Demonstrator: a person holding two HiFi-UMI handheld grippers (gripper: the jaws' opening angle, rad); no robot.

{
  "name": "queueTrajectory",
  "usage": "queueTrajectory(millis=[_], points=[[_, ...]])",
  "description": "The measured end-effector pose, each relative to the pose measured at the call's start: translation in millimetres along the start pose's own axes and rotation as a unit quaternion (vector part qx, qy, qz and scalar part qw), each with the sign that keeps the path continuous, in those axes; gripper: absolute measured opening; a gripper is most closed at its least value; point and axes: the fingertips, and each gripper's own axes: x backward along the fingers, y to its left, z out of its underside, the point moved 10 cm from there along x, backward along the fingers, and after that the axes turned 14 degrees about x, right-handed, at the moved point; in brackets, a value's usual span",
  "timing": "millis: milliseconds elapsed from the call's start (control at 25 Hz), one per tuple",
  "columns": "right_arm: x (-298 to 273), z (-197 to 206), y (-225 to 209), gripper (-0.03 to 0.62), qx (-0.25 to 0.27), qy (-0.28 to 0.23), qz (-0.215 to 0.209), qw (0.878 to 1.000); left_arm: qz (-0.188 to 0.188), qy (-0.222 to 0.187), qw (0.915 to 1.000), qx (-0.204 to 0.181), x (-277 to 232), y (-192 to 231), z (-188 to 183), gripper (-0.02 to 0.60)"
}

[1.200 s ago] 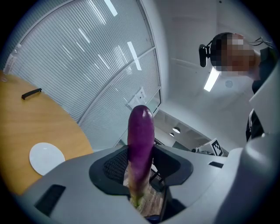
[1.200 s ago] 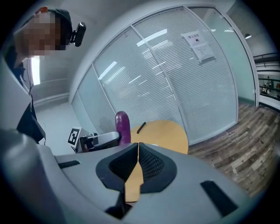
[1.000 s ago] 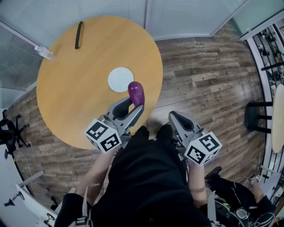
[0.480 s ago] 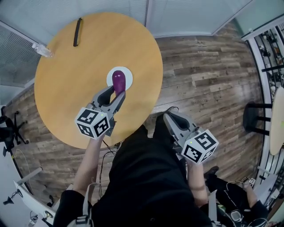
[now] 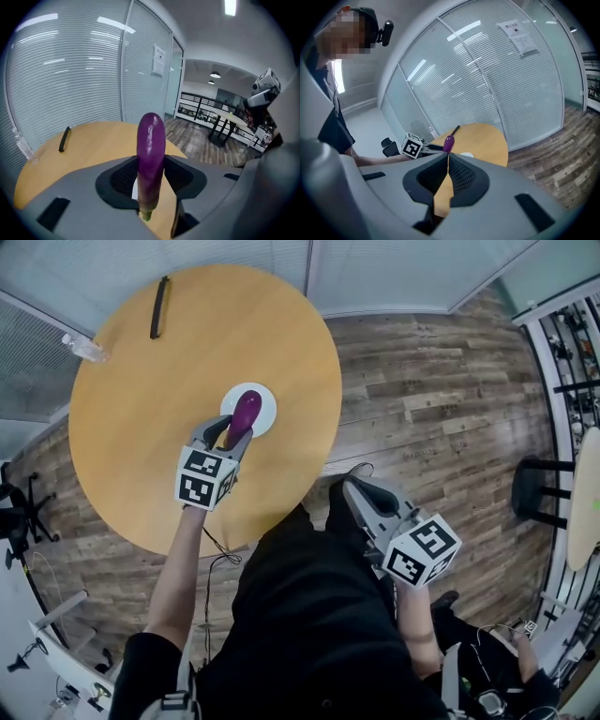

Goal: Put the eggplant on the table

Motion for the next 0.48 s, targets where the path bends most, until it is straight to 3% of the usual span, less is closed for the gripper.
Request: queueTrajectory(millis=[120, 280, 480], points=[[-6, -4, -2, 0.018, 0.006, 0.005, -0.009, 1.0, -0.026, 0.032, 0.9982, -0.043, -19, 3, -2, 0.192], [-15, -9, 1, 0.018, 0.014, 0.006, -0.025, 1.0, -0.057, 0.074, 0.9888, -0.117, -43, 6, 5, 0.192], [-21, -9, 5, 0.018, 0.025, 0.014, -0.034, 0.999, -0.06, 0.105, 0.9846, -0.126, -64, 16, 12, 0.192]])
